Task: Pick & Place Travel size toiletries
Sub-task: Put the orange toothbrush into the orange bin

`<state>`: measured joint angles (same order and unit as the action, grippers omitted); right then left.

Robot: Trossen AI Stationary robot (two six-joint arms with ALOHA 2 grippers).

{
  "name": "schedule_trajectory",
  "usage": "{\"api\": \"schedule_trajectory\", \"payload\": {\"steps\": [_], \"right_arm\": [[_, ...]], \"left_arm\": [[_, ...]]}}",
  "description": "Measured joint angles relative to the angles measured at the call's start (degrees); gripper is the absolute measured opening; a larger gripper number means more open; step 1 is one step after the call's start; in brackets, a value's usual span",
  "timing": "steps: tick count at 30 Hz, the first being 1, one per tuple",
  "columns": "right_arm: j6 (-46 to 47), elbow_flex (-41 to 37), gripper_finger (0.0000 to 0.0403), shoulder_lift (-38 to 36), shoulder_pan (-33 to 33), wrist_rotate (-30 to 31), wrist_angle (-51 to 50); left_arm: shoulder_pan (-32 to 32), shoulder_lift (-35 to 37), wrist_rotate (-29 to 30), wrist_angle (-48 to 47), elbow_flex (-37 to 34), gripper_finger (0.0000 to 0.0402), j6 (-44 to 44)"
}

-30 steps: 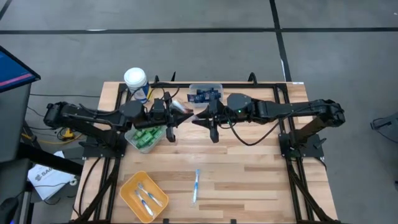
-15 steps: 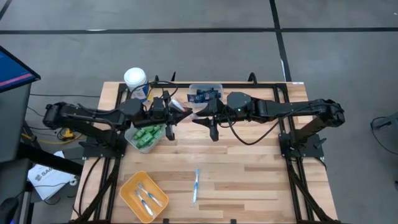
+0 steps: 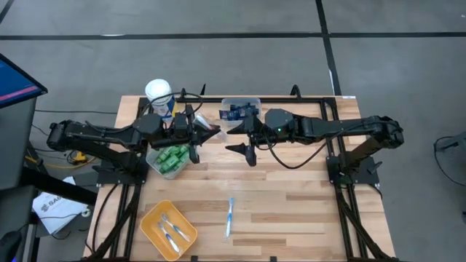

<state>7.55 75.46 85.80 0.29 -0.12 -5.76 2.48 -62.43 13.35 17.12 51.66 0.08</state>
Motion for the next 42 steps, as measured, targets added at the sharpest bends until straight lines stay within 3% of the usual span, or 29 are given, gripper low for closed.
{"api": "schedule_trajectory", "payload": {"steps": [18, 21, 25, 30, 34, 42], "right_arm": [[3.46, -0.02, 0.0253, 0.0, 3.87, -0.09, -17.0], [4.72, -0.02, 0.0253, 0.0, 3.82, -0.05, -22.08], [5.58, -0.02, 0.0253, 0.0, 4.55, -0.04, -29.47], [6.03, -0.02, 0.0253, 0.0, 5.56, -0.06, -35.76], [6.03, -0.02, 0.0253, 0.0, 5.68, -0.04, -36.5], [6.03, -0.02, 0.0253, 0.0, 5.4, 0.13, -36.02]], "left_arm": [[0.15, 8.54, -0.93, -19.14, -0.02, 0.002, -2.71], [0.24, 9.96, -5.39, -24.39, 0.0, 0.0019, -5.73], [1.82, 11.19, -18.59, -33.62, 0.02, 0.002, -10.2], [11.01, 11.04, -29.89, -44.07, 0.02, 0.0021, -12.91], [21.11, 9.59, -30.2, -49.18, 0.0, 0.0022, -12.73], [36.98, 0.79, -26.27, -49.45, 0.0, 0.003, -11.41]]}}
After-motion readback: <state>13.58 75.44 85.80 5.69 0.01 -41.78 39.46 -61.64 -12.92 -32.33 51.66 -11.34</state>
